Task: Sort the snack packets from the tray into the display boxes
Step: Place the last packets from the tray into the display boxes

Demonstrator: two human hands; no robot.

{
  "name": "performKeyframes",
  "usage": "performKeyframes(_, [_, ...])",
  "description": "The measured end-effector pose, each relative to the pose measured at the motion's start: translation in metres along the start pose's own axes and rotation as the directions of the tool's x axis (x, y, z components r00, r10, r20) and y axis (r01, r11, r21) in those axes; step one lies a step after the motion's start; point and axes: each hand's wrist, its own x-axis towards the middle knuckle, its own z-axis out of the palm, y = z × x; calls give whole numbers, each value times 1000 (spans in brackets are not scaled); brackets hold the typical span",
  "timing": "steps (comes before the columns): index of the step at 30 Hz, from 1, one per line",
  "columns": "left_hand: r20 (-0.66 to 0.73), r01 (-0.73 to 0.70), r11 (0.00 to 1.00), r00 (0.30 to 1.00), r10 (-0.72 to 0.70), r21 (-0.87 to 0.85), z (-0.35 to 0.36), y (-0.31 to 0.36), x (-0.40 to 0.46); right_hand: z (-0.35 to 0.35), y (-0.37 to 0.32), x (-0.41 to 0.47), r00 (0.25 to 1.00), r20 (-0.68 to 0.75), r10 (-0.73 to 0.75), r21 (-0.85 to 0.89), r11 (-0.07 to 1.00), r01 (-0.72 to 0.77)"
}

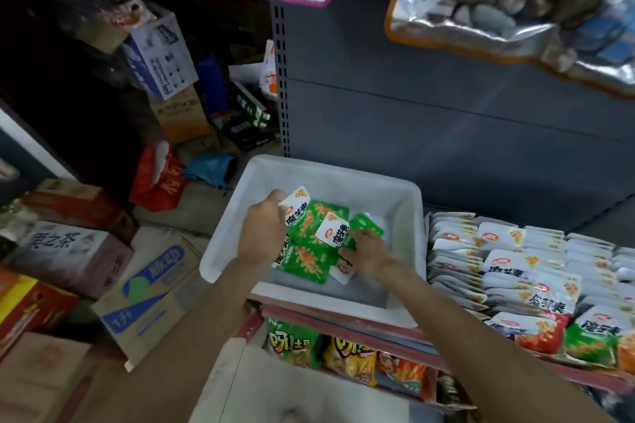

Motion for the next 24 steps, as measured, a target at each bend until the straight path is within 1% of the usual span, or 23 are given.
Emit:
performKeyframes(2, [15, -125, 991, 992, 124, 45, -12, 8, -2, -13, -10, -10, 985, -130, -111, 181, 974, 134])
performKeyframes(3, [29, -185, 982, 983, 184, 40, -16, 15, -3, -21, -14, -16, 968, -180, -175, 227, 950, 214])
performKeyframes(5, [56, -281, 960, 958, 281, -8, -22, 33, -8, -40, -19, -29, 929, -253, -268, 253, 909, 331])
performKeyframes(7, [59, -320, 944, 944, 325, -82, -23, 54, -12, -58, -16, -41, 897, -337, -287, 311, 865, 393])
performKeyframes(8, [42, -318, 940, 945, 325, -124, -21, 66, -14, -67, -11, -49, 884, -378, -274, 345, 844, 410])
performKeyframes(10, [-3, -273, 929, 960, 281, -248, -15, 92, -19, -84, 5, -63, 854, -458, -247, 374, 818, 437])
performKeyframes(12, [-6, -193, 884, 977, 211, -426, -5, 119, -23, -97, 29, -77, 826, -521, -215, 400, 793, 459])
performKeyframes(13, [7, -172, 859, 980, 200, -482, 1, 132, -25, -105, 42, -86, 819, -539, -197, 421, 779, 465])
performKeyframes(18, [126, -171, 772, 943, 309, -613, 45, 204, -35, -145, 116, -133, 779, -621, -90, 468, 754, 460])
performKeyframes(22, [159, -194, 753, 916, 368, -628, 93, 264, -51, -172, 178, -166, 724, -690, -13, 448, 778, 441])
performKeyframes(24, [175, -217, 755, 899, 402, -619, 115, 288, -61, -178, 209, -177, 720, -694, 14, 449, 790, 418])
